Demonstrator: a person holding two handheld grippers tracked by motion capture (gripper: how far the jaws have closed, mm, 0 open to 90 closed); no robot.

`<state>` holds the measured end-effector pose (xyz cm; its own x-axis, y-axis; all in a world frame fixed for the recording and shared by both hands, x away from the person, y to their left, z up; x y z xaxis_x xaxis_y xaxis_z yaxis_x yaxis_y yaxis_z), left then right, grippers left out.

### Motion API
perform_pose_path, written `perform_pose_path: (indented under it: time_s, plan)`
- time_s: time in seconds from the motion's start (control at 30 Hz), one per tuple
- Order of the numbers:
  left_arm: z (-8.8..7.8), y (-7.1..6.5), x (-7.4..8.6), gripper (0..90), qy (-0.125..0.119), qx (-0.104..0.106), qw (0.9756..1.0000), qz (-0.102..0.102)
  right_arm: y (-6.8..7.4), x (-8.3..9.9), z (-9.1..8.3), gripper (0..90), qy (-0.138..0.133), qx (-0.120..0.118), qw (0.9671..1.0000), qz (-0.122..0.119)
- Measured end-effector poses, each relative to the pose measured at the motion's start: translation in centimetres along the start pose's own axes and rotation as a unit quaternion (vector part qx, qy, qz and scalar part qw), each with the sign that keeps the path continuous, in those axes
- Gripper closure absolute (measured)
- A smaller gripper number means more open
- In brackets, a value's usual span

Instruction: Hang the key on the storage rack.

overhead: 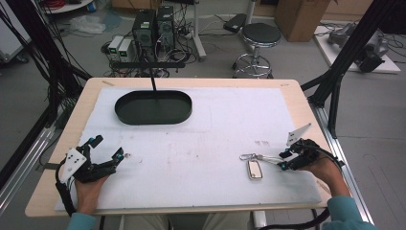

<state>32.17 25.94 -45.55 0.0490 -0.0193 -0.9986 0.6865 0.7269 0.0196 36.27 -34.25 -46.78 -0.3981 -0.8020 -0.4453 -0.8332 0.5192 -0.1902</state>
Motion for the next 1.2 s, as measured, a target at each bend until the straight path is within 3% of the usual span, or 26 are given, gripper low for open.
perform_pose_path:
  time_s: [0.4, 0.67, 0.9, 1.07, 1.1, 1.2]
  plan:
    - [0.0, 0.0, 0.0, 11.0, 0.000, -0.001, 1.0000, 0.000, 0.1, 0.0, 0.4, 71.1, 0.012, -0.006, 0.9998, -0.016]
    - [0.0, 0.1, 0.0, 10.7, 0.000, -0.001, 1.0000, -0.001, 0.1, 0.0, 0.4, 73.9, 0.013, -0.004, 0.9995, -0.030]
    - [0.0, 0.0, 0.0, 10.9, 0.000, -0.002, 1.0000, 0.000, 0.2, -0.2, 0.1, 74.3, 0.005, -0.005, 0.9999, -0.012]
    - [0.0, 0.1, 0.0, 10.9, 0.003, -0.002, 1.0000, -0.002, 0.1, -0.5, 0.0, 74.4, -0.017, -0.010, 0.9998, 0.000]
    - [0.0, 0.1, 0.0, 10.7, 0.001, -0.005, 1.0000, -0.005, 0.2, -0.7, -0.2, 74.4, -0.033, -0.013, 0.9993, 0.011]
    - [0.0, 0.2, 0.0, 10.7, 0.008, -0.009, 0.9999, -0.010, 0.4, -1.0, -0.2, 74.5, -0.042, -0.010, 0.9990, 0.010]
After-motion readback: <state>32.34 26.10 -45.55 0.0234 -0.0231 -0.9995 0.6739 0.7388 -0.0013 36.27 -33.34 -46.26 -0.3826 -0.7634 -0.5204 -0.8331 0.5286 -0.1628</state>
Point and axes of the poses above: each handheld gripper's, and its own axes: z roughly forward along the jaws, x roughly out of its underside, y roughly to its left, the point moved 6 cm from there along z, roughly forward along the jaws, and after that the axes turned 15 degrees about x, right-handed, at the moved point
